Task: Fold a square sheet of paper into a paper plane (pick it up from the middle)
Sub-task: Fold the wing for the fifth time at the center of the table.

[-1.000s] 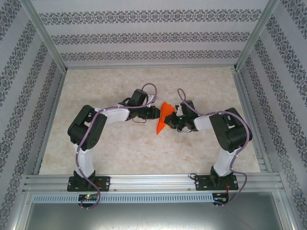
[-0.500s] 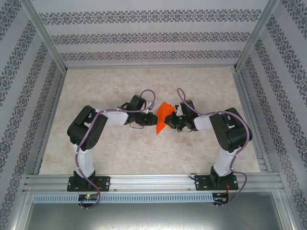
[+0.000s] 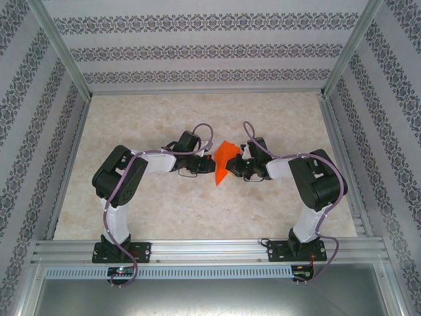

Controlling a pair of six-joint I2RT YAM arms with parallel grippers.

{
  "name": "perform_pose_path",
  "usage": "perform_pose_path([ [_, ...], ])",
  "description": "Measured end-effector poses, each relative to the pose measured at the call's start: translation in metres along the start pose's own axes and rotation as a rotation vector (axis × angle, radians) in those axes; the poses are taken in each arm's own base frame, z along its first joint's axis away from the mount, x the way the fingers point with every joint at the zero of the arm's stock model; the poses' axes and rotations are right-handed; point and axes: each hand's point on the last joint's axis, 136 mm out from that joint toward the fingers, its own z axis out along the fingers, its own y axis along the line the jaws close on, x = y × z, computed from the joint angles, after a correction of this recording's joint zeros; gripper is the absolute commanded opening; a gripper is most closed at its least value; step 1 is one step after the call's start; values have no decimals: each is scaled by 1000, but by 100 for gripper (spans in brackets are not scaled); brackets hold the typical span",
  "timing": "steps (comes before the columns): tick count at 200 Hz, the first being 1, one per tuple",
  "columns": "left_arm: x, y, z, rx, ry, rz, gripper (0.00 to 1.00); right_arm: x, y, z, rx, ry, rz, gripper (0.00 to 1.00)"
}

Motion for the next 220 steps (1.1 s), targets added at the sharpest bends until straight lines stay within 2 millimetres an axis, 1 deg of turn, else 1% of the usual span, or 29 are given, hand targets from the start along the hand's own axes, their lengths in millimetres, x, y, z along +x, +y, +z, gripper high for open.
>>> perform_pose_path([
  [52, 2, 6, 1, -21, -3, -6, 0, -1, 3, -10, 25, -23, -16, 12],
  [112, 1, 5, 1, -21, -8, -10, 0, 0, -2, -9, 40, -17, -10, 10],
  [143, -1, 3, 1, -14, -16, -14, 0, 6, -8, -2, 62, 8, -4, 9],
  [220, 3, -7, 6, 5, -8, -1, 0, 4, -9, -2, 104, 13, -33, 7],
])
